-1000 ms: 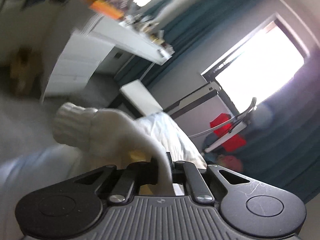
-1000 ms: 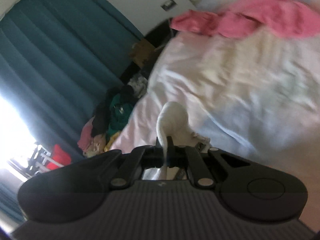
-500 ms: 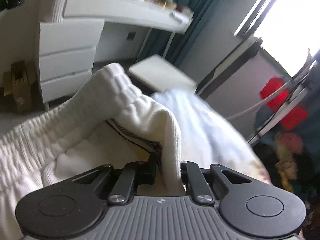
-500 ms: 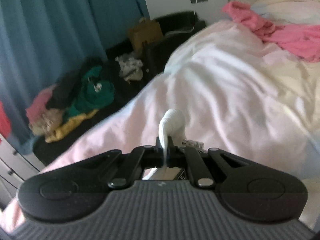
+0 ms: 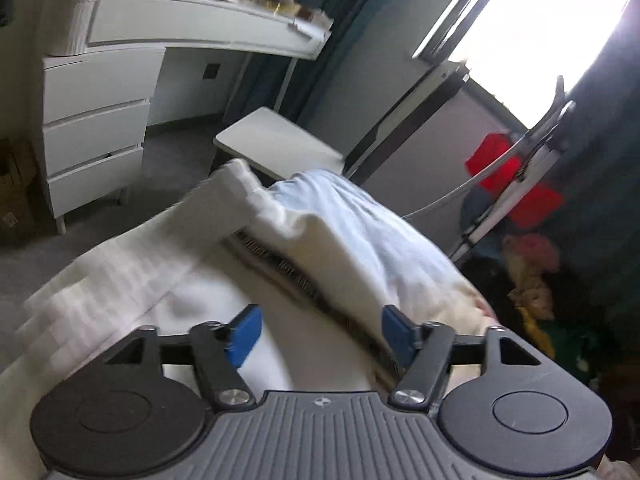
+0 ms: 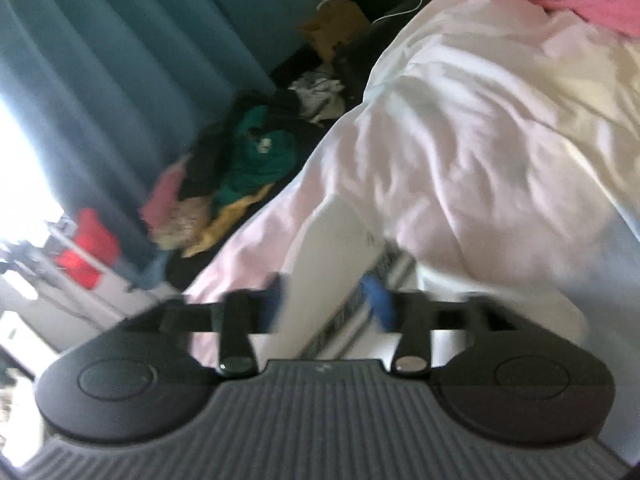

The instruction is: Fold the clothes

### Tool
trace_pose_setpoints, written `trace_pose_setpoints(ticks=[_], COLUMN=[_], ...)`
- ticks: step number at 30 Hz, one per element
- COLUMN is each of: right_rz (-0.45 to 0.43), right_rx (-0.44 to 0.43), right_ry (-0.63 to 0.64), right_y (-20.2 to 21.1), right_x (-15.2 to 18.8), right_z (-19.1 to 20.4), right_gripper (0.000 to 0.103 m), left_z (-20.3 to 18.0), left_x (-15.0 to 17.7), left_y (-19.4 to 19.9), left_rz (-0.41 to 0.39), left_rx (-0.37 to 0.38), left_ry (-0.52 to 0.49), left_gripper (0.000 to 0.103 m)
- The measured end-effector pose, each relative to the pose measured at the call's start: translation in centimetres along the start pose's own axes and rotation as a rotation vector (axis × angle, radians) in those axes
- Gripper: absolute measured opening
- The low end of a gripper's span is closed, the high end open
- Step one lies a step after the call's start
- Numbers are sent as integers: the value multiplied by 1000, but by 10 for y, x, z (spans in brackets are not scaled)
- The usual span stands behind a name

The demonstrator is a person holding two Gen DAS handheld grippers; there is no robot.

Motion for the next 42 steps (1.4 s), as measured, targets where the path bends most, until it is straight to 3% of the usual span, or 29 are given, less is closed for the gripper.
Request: trace_pose_setpoints(ticks=[1,5,10,14,17,18,22,24,25,27,29,32,38,42], right_rz=[4,78,175,217,227,208,74,33,25,25,22,-4,-15,18], right_rx=[-30,-158,-175,-140,-132,-119,-72,-29,-11,-15,-22,-63,-91,-71], right_ry=[-20,-136,-252,-310,-313,-292,-267,-290,-303,-307,-302,-278,-271,-317], right_y=[17,73,92,75,47,36,3,-8,-12,-12,-10,13,74,120], right_x=[1,14,46,70,82,84,76,70,68,65,63,53,33,30], right_z=[-6,-37,-76,-87,-83,-81,-72,-73,-73,-73,-72,-67,-71,-96], right_gripper=[78,79,78,77,70,69,64,37,32,21,16,14,14,13], left_z=[11,47,99,144,154,153,151,153,154,146,137,133,121,140], left_x=[5,24,46,70,72,68,47,38,33,21,9,-5,-23,-25], left_y=[15,68,108,85,61,54,26,10,3,-6,-2,17,79,135], left_rz=[2,20,54,153,127,97,-48,-45,-35,-4,-15,-21,-45,-10], left_rx=[15,70,72,85,105,106,-28,-77,-105,-151,-163,-167,-109,-86], left_ry=[17,95,207,456,550,553,531,570,573,488,395,350,317,315], left_gripper=[73,80,81,82,84,84,82,78,74,57,28,16,13,13])
Point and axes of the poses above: each gripper's, at about its wrist camera, not at the fingertips, and y roughly against the way its jaws point, z to its left, x to its underside, the point moved 4 cm from there along -y, roughly the way its jaws point, and after that the axes turned 8 degrees about -z, right-handed, at the moved point
